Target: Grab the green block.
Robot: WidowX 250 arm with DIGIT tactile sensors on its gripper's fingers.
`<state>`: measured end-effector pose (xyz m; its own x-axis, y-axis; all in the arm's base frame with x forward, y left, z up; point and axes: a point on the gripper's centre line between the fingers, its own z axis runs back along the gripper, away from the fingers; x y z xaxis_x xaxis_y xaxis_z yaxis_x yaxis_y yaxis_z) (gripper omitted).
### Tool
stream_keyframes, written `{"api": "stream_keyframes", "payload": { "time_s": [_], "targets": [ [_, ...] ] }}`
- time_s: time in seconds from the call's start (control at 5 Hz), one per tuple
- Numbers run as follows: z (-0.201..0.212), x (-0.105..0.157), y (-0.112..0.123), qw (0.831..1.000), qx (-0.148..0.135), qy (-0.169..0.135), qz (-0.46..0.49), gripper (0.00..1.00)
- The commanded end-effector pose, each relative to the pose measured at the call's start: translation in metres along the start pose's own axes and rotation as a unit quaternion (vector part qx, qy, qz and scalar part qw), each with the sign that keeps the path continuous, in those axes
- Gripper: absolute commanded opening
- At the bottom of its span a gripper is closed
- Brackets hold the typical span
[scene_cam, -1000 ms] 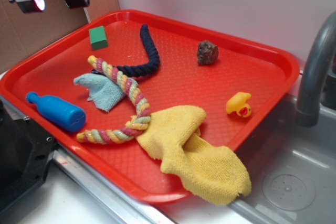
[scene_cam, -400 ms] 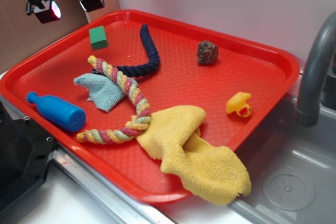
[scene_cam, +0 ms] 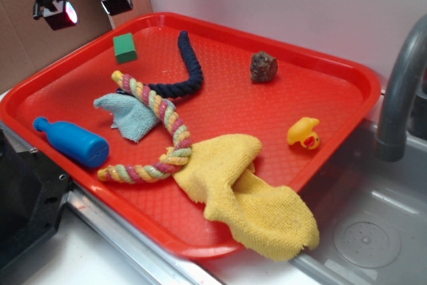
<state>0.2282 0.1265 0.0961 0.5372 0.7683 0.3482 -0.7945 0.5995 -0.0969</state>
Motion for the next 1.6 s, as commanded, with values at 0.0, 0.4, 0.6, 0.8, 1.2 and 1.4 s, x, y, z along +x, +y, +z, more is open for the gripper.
{"api": "stream_keyframes", "payload": {
  "time_s": [0.0,0.4,0.6,0.8,1.2,1.4],
  "targets": [
    [-0.035,0.019,-0.010,0.999,0.044,0.017,0.001,1.00],
    [-0.068,0.028,-0.019,0.999,0.049,-0.006,-0.024,1.00],
    [-0.084,0.028,-0.017,0.998,0.057,0.009,-0.023,1.00],
    [-0.089,0.022,-0.011,0.998,0.056,0.026,-0.016,1.00],
    [-0.053,-0.004,0.001,0.998,0.000,0.058,-0.025,0.00],
    [-0.011,-0.013,-0.008,0.996,-0.034,0.061,-0.062,0.00]
  ]
}}
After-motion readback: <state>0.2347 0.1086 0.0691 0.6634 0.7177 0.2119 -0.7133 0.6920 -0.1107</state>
